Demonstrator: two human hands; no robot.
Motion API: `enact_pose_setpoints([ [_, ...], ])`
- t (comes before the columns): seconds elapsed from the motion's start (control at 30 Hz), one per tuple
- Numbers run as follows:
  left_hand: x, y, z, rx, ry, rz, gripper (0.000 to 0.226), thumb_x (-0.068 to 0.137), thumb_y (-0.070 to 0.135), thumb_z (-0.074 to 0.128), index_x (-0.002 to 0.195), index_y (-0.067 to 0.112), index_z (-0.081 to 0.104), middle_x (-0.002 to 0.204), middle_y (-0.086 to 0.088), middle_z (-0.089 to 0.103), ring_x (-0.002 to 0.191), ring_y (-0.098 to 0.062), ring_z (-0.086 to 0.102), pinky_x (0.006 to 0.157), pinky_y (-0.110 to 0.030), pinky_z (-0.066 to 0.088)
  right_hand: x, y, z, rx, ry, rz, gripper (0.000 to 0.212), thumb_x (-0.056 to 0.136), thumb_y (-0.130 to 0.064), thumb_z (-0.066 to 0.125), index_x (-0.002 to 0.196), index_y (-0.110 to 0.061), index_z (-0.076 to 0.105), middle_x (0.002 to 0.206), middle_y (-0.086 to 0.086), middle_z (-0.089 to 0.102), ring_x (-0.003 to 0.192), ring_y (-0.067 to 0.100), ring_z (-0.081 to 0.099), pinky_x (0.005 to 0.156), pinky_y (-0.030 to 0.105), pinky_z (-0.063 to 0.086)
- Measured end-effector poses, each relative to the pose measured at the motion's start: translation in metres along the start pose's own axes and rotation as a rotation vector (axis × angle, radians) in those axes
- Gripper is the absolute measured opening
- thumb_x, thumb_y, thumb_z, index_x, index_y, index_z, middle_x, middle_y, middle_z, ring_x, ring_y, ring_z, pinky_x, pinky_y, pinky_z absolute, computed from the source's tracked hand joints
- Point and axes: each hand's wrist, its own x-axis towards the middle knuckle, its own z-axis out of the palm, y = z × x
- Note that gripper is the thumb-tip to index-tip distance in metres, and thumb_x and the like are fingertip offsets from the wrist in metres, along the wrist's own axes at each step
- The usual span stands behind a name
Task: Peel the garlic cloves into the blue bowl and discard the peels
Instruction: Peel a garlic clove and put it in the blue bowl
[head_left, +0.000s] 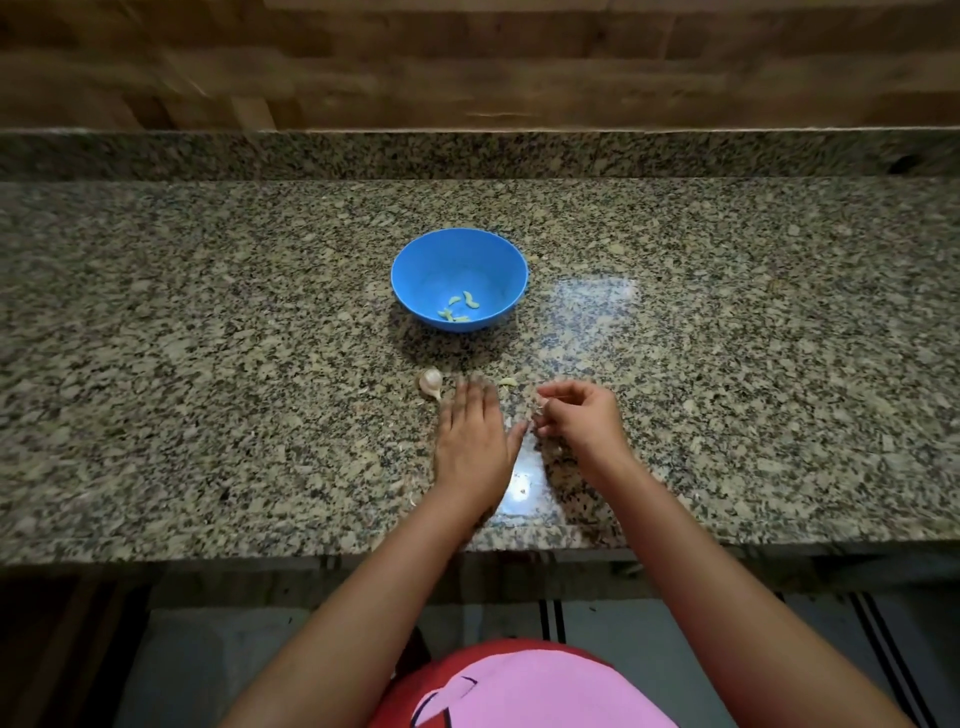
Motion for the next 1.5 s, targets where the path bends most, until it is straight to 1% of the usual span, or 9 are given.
enact_pose_setpoints([
  [0.13,-0.016,0.003,0.006,-0.149,0.171,0.167,0.039,0.097,0.012,0.047,0.136,0.010,0.047,0.142,-0.008,0.046,0.135,-0.028,0.036,0.110,-0.035,0.028,-0.005,0.000,-0.007,0.025,-0.023,-0.024,0.021,0.088,0.009,0.051,0.087,-0.008,0.063,0.075,0.008,0.062,0.056,0.013,0.056,0.051,0.022,0.049],
  [0.2,-0.023,0.005,0.007,-0.196,0.261,0.189,0.031,0.084,-0.002,0.063,0.114,0.005,0.065,0.115,-0.010,0.065,0.107,-0.029,0.057,0.086,-0.037,0.050,-0.008,0.002,-0.009,0.029,-0.030,-0.025,0.021,0.087,0.010,0.051,0.087,-0.007,0.064,0.077,0.009,0.062,0.057,0.013,0.056,0.051,0.020,0.051],
  [0.27,-0.031,0.010,0.003,-0.221,0.255,0.173,0.024,0.082,-0.006,0.062,0.104,0.002,0.068,0.104,-0.008,0.066,0.094,-0.023,0.055,0.073,-0.033,0.054,-0.011,0.004,-0.011,0.022,-0.042,-0.010,0.019,0.087,0.010,0.052,0.089,-0.005,0.064,0.075,0.010,0.062,0.056,0.013,0.057,0.052,0.020,0.052],
  [0.47,-0.032,0.007,0.000,-0.263,0.210,0.100,0.014,0.090,-0.001,0.052,0.099,0.005,0.062,0.101,-0.007,0.060,0.095,-0.019,0.049,0.081,-0.031,0.048,-0.027,0.006,-0.007,0.043,-0.096,-0.003,0.016,0.089,0.008,0.053,0.087,-0.004,0.063,0.077,0.009,0.062,0.060,0.015,0.057,0.058,0.024,0.053],
  [0.67,-0.071,-0.028,-0.038,-1.145,0.304,-0.487,0.013,0.084,0.002,0.063,0.080,0.013,0.066,0.076,0.000,0.065,0.071,-0.014,0.061,0.067,-0.025,0.050,-0.055,0.001,0.035,0.096,-0.241,-0.033,0.017,0.085,0.012,0.055,0.080,-0.002,0.063,0.067,0.009,0.058,0.047,0.007,0.056,0.047,0.018,0.049],
  [0.83,-0.141,-0.094,-0.060,-1.771,0.548,-0.696,0.021,0.086,-0.012,0.055,0.078,0.007,0.060,0.077,-0.006,0.061,0.055,-0.005,0.059,0.057,-0.013,0.052,-0.103,0.011,0.120,0.060,-0.513,0.041,0.016,0.084,0.010,0.058,0.079,-0.004,0.063,0.060,0.003,0.064,0.047,0.007,0.057,0.050,0.018,0.050],
  [1.13,-0.339,-0.268,-0.055,-1.687,0.881,-1.024,0.023,0.089,-0.010,0.051,0.082,0.009,0.062,0.077,-0.006,0.059,0.053,-0.001,0.059,0.055,-0.013,0.049,-0.248,0.081,0.333,-0.173,-0.946,0.189,0.020,0.084,0.015,0.053,0.071,0.002,0.061,0.068,0.010,0.061,0.058,0.013,0.060,0.057,0.017,0.054],
  [1.4,-0.460,-0.369,-0.033,-1.737,1.182,-1.314,0.017,0.092,-0.008,0.047,0.104,-0.005,0.059,0.078,-0.009,0.058,0.069,-0.014,0.056,0.058,-0.015,0.053,-0.347,0.147,0.471,-0.381,-1.087,0.286,0.021,0.086,0.014,0.051,0.069,0.004,0.056,0.071,0.014,0.056,0.065,0.018,0.057,0.058,0.020,0.054],
  [1.5,-0.487,-0.396,-0.029,-1.779,1.286,-1.416,0.017,0.093,-0.008,0.046,0.088,-0.001,0.061,0.076,-0.010,0.056,0.069,-0.015,0.055,0.058,-0.016,0.053,-0.370,0.173,0.510,-0.462,-1.118,0.320,0.023,0.088,0.011,0.050,0.068,0.001,0.053,0.061,0.013,0.054,0.060,0.018,0.054,0.052,0.023,0.053],
])
